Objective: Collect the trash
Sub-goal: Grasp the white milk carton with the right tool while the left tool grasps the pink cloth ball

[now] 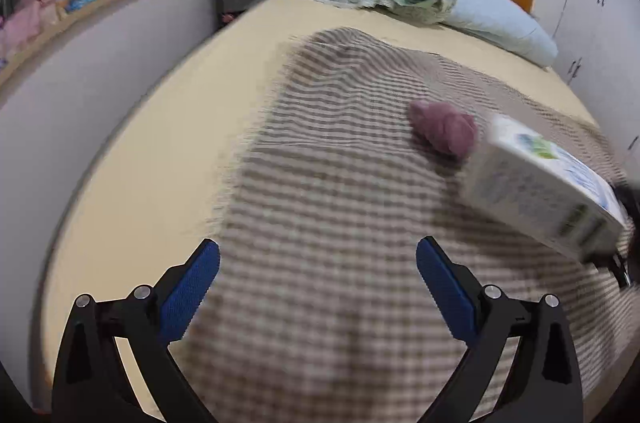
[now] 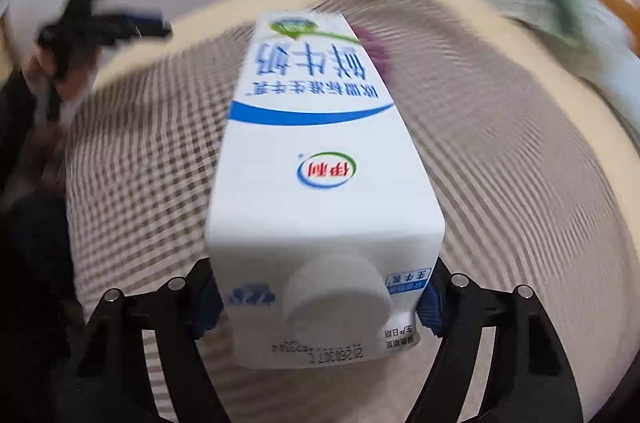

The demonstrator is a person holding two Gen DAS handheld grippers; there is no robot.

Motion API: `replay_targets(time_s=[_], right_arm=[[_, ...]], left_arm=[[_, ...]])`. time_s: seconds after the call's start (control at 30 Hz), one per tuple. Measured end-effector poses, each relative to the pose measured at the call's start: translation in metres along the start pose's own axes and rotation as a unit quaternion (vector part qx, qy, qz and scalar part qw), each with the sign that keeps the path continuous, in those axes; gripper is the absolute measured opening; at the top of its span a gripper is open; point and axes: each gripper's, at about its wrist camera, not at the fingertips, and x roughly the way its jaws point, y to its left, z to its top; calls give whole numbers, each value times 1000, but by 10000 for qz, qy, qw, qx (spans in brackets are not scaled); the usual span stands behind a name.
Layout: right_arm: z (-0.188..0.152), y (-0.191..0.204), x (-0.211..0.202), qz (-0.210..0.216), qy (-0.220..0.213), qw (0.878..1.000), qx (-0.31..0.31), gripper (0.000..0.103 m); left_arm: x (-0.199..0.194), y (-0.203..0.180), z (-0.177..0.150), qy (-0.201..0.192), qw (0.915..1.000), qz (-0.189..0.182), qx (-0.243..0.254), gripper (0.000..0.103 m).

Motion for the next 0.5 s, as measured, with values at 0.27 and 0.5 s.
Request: replay_targets(time_s=[0.27,0.5], right_arm=[[-125,-3,-75,-2291,-287,9464,2258,71],[-163,-24,-86,-2496,-289,9148,3162,71]], left_arm=[[80,-83,106,-90,9962,-835,220,95],[206,-77,175,1756,9731,-1157,-940,59]])
